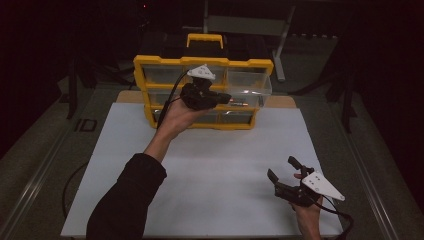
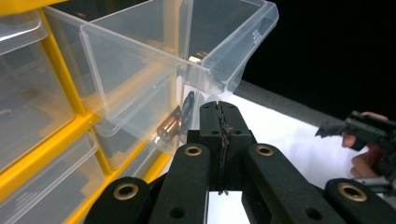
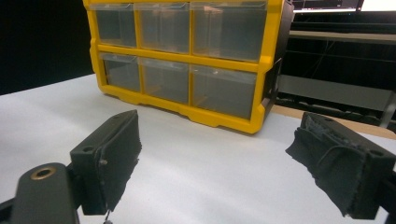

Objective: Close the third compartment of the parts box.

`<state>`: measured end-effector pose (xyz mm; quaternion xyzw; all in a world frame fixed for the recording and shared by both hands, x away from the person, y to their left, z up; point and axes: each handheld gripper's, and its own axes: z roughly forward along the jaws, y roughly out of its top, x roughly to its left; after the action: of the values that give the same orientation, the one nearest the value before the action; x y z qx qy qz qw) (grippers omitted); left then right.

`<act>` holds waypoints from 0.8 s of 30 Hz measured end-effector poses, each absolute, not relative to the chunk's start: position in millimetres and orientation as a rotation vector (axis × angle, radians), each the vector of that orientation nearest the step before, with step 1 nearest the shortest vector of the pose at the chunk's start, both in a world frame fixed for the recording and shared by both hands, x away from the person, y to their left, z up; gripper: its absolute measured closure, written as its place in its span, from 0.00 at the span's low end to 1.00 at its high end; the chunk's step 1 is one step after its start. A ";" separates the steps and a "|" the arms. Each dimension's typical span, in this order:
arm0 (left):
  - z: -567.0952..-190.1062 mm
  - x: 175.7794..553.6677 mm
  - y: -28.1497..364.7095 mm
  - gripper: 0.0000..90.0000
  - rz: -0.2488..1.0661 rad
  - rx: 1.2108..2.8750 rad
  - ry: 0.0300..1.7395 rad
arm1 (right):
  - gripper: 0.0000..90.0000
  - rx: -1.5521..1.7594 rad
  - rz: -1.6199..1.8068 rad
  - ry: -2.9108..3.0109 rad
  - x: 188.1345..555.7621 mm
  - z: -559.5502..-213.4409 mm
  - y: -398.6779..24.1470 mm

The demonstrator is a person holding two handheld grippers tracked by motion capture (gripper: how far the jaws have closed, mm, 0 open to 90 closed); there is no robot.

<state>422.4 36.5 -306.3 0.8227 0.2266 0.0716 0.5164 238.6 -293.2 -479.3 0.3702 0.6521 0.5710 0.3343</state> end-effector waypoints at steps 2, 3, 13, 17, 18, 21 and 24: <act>-307.2 424.8 33.4 1.00 0.171 1.972 0.553 | 0.15 0.966 1.490 1.702 238.6 -479.4 -293.3; -307.4 425.5 32.8 1.00 0.168 1.969 0.557 | 0.15 0.966 1.491 1.702 238.6 -479.3 -293.4; -301.7 430.4 22.3 1.00 0.186 1.972 0.564 | 0.15 0.966 1.490 1.699 238.6 -479.1 -294.1; -301.5 433.8 19.6 1.00 0.197 1.978 0.576 | 0.15 0.968 1.490 1.699 239.0 -479.0 -294.1; -302.0 436.6 18.1 1.00 0.205 1.977 0.589 | 0.15 0.967 1.490 1.699 238.9 -479.0 -294.2; -303.1 441.0 16.1 1.00 0.213 1.967 0.612 | 0.15 0.969 1.493 1.696 238.8 -478.8 -294.7; -304.0 444.8 13.4 1.00 0.225 1.964 0.629 | 0.15 0.969 1.496 1.696 238.8 -478.7 -294.9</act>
<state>444.8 13.4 -304.0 0.8153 0.2609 0.0932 0.5085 238.8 -294.9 -478.7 0.3712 0.6496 0.5733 0.3340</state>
